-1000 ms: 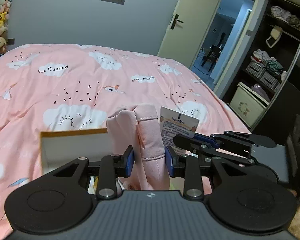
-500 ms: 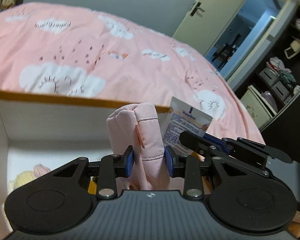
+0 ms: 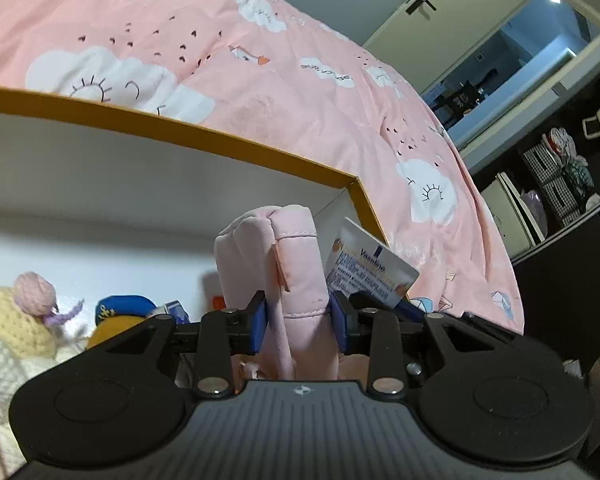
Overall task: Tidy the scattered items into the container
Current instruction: 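Open the left tool to drop the pink pouch into the box while the right tool releases the Vaseline tube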
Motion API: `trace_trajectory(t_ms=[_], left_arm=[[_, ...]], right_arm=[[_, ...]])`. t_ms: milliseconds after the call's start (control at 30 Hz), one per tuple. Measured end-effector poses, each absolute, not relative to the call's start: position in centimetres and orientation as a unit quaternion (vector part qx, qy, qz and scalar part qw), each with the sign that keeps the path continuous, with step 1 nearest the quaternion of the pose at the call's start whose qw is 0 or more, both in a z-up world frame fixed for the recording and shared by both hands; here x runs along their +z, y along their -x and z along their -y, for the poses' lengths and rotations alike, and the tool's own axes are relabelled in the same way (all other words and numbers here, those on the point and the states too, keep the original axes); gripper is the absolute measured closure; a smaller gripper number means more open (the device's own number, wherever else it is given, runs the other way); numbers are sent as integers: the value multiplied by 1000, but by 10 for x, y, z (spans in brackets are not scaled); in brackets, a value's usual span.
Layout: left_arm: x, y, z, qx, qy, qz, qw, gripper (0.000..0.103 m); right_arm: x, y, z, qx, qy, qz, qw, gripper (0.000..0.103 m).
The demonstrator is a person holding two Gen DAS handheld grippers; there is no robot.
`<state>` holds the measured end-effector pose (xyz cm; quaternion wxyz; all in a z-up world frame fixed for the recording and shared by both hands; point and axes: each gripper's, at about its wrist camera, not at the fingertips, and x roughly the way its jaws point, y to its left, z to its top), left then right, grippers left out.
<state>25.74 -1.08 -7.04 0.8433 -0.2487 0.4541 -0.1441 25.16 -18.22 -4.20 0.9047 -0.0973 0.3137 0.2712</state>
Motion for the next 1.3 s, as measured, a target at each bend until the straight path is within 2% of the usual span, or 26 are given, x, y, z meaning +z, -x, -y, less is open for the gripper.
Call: trace_trajectory(t_ms=[133, 200, 300, 433, 467, 567, 700, 1133, 1300], left_arm=[[-75, -261, 12, -126, 243, -474, 837, 63], [-77, -261, 9, -115, 247, -482, 833, 52], [-75, -259, 6, -94, 235, -494, 832, 48], [-69, -254, 1, -89, 228, -494, 835, 47], [-67, -253, 1, -83, 222, -494, 837, 48], [-64, -252, 7, -67, 184, -494, 847, 65], [-69, -252, 14, -64, 165, -499, 848, 73], [-70, -240, 17, -73, 160, -502, 847, 75], [-63, -232, 18, -74, 149, -487, 858, 75]], right_arm=[[-46, -252, 184, 266, 94, -321, 904, 89], [-47, -252, 184, 266, 93, -320, 904, 89], [-46, -252, 184, 265, 95, -319, 905, 89], [-47, -252, 185, 265, 95, -317, 906, 89], [-47, -253, 185, 265, 93, -317, 906, 88], [-47, -253, 184, 266, 83, -313, 908, 89], [-44, -253, 179, 268, 84, -303, 911, 89], [-47, -251, 180, 247, 107, -312, 911, 89], [-46, -250, 183, 245, 108, -315, 911, 94]])
